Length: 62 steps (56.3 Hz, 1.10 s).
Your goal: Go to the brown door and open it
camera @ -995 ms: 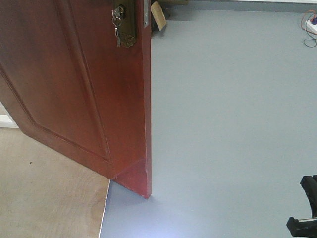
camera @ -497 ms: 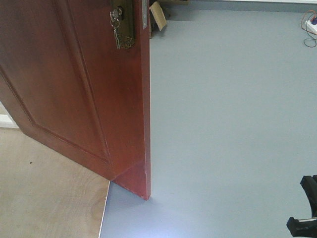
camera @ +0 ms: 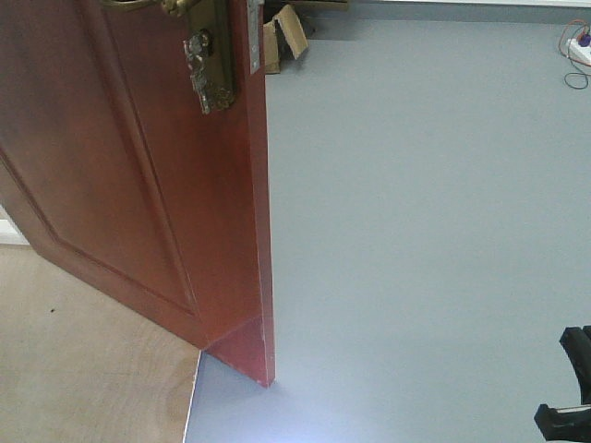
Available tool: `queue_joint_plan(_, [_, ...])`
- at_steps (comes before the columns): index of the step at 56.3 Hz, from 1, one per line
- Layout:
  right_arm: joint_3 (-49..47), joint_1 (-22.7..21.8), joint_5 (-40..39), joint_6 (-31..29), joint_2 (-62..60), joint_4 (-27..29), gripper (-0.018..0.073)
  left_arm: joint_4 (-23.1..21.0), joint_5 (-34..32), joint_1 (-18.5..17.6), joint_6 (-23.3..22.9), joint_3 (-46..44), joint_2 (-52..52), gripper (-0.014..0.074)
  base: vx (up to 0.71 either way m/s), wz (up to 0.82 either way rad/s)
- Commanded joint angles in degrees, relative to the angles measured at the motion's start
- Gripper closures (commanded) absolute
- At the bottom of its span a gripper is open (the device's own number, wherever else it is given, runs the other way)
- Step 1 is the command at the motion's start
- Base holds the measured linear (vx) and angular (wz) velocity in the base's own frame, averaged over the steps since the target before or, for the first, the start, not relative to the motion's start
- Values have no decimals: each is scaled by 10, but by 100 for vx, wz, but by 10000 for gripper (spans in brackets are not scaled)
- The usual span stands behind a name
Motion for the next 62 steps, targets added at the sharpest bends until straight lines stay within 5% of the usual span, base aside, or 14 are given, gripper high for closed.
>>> queue_joint_plan(1, [2, -1, -46, -5, -3, -4, 559, -2, 9, -3, 0, -16, -3, 600, 10, -3])
queue_joint_plan(62, [2, -1, -44, -5, -3, -4, 559, -2, 9, -3, 0, -16, -3, 600, 14, -3])
